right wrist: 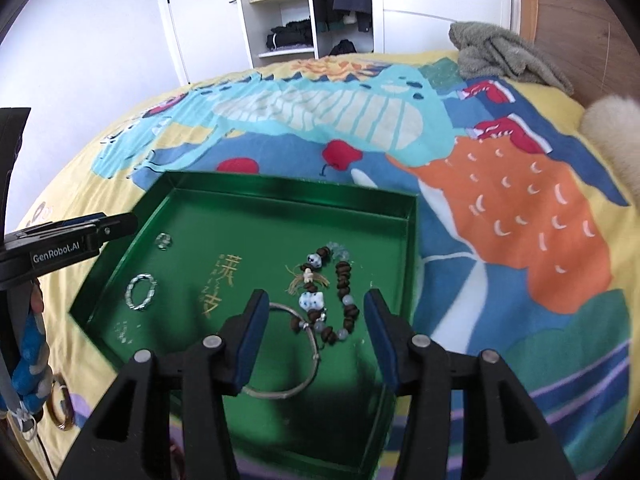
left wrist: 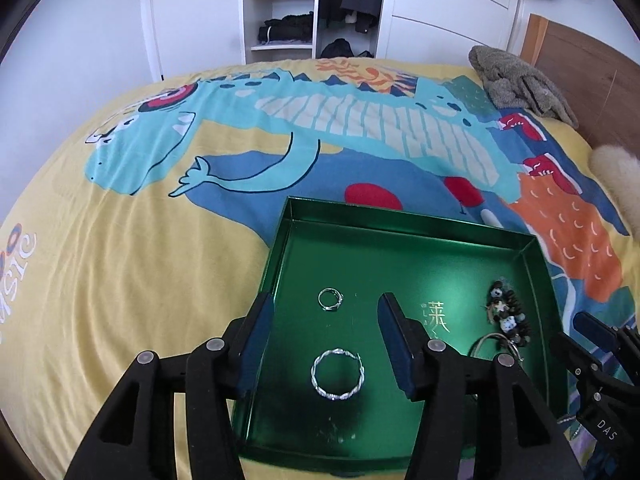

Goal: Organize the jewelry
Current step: 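Carry the beaded bracelet into the green tray and release it while the left tool releases the ring there, then withdraw both tools from the tray toward the watch and hoop earring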

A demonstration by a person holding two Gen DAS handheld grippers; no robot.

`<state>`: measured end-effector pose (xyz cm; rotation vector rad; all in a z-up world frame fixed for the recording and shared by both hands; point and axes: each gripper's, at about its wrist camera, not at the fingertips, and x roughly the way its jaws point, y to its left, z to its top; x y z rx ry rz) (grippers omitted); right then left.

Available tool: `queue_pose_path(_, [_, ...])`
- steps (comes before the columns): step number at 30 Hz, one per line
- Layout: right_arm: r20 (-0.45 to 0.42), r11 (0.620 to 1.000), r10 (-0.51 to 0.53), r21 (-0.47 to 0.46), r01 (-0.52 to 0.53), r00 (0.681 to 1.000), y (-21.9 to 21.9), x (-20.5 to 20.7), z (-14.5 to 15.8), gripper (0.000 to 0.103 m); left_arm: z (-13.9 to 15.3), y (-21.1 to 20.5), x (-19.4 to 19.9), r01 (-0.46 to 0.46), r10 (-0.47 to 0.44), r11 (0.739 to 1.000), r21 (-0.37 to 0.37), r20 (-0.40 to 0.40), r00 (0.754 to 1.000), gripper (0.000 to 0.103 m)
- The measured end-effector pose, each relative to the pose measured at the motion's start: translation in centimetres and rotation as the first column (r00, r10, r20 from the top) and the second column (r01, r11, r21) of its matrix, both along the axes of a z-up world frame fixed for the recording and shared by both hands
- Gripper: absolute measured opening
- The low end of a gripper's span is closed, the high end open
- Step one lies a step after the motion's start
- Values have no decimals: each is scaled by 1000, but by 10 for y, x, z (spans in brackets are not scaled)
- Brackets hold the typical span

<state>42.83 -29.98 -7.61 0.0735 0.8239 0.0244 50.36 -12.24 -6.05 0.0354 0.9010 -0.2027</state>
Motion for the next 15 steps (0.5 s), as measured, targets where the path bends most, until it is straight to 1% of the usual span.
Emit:
queue_pose_path(4, [49, 1000, 8, -7, -8, 999, 6, -40, 35, 48, 36, 14, -44, -8, 8, 1000, -5, 74, 997, 54])
queue_pose_path(7, [100, 999, 29, -36, -26, 995, 16, -82, 66, 48, 61, 28, -83, -16, 18, 1000, -15, 136, 991, 54])
queue_pose_path(9, [129, 999, 35, -38, -30, 991, 20, -111, 84, 48, 74, 35, -107, -13, 16, 1000, -16, 153, 988, 54])
queue_pose_path(13, [172, 998, 53, -26, -50, 984, 31, -167, 110, 48, 103, 48, -157, 4, -5, 1000, 4, 200, 980, 54])
queue_pose_path(15, [188, 997, 69, -50, -61, 980, 40, -196, 118, 48, 116, 53, -183, 14, -17, 1000, 17, 224, 975, 54])
